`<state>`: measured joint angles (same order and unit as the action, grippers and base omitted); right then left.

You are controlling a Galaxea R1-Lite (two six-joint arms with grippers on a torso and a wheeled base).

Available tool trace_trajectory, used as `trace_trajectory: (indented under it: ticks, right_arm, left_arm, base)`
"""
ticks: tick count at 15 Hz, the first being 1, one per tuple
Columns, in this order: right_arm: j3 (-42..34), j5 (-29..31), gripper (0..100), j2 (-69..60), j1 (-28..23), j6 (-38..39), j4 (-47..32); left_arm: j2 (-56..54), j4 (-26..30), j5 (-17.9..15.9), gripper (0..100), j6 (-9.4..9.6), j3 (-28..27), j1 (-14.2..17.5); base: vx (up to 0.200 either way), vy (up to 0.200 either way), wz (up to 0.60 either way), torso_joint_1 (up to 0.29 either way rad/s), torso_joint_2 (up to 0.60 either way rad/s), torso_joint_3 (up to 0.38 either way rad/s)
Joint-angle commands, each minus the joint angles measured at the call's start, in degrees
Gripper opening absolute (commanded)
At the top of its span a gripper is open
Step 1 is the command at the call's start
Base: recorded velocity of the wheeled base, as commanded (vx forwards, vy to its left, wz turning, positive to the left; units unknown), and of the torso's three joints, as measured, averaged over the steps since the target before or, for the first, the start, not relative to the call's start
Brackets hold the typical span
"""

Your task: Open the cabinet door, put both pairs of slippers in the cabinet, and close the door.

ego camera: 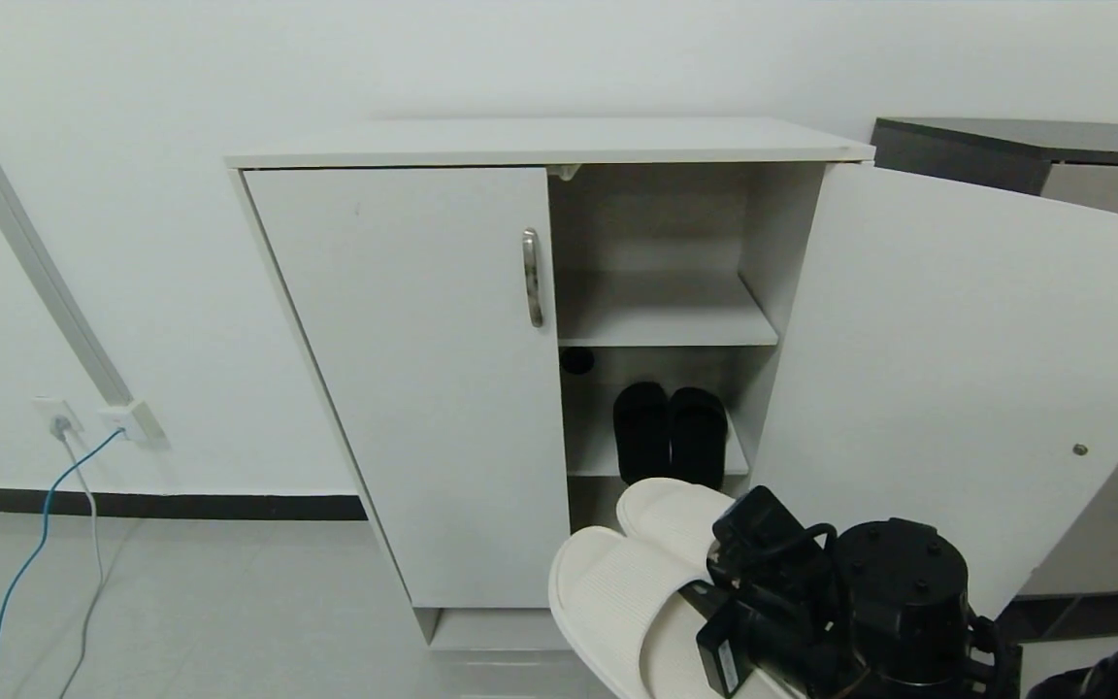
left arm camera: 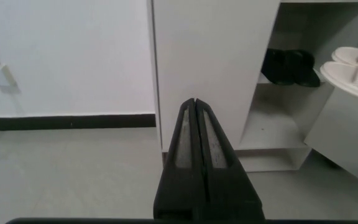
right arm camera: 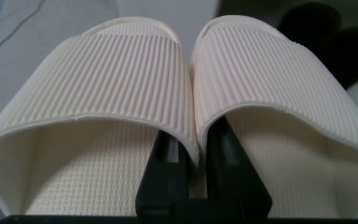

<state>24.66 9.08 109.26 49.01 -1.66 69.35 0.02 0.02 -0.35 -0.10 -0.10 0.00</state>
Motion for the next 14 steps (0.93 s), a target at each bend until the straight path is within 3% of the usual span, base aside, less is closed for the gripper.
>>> trace_trajectory:
  ticks: [1, 4, 7, 10, 12, 14]
  right_arm:
    - [0.1, 0.2, 0, 0.8, -0.1, 0.0, 0.3]
    - [1.4, 1.6, 0, 3.7, -0.1, 0.0, 4.1]
    - [8.3, 10.9, 0, 7.4, 0.0, 1.7, 3.4]
    - [11.6, 16.2, 0, 9.3, 0.1, 1.8, 3.4]
    - [15.1, 19.7, 0, 9.1, 0.2, 3.1, 0.1]
    - [22.0, 26.6, 0, 8.9, 0.7, 6.6, -8.5]
  left_arm:
    - [0.1, 0.0, 0.0, 0, 0.01, 0.0, 0.0]
    - [0.1, 0.0, -0.1, 0, 0.45, 0.0, 0.0]
    - [0.1, 0.0, -0.1, 0, 0.45, 0.1, 0.0]
    - [0.1, 0.0, -0.1, 0, 0.36, 0.1, 0.0]
    - [0.1, 0.0, -0.1, 0, 0.45, 0.1, 0.0]
    - [0.1, 0.0, -0.1, 0, 0.45, 0.0, 0.0]
  base:
    - [0.000, 0.000, 0.00, 0.000, 0.00, 0.000]
    - [0.000, 0.000, 0.00, 0.000, 0.00, 0.000]
    - [0.000, 0.000, 0.00, 0.000, 0.00, 0.000]
    - [0.000, 0.000, 0.00, 0.000, 0.00, 0.000]
    - [0.000, 0.000, 0.00, 0.000, 0.00, 0.000]
    - [0.000, 0.000, 0.00, 0.000, 0.00, 0.000]
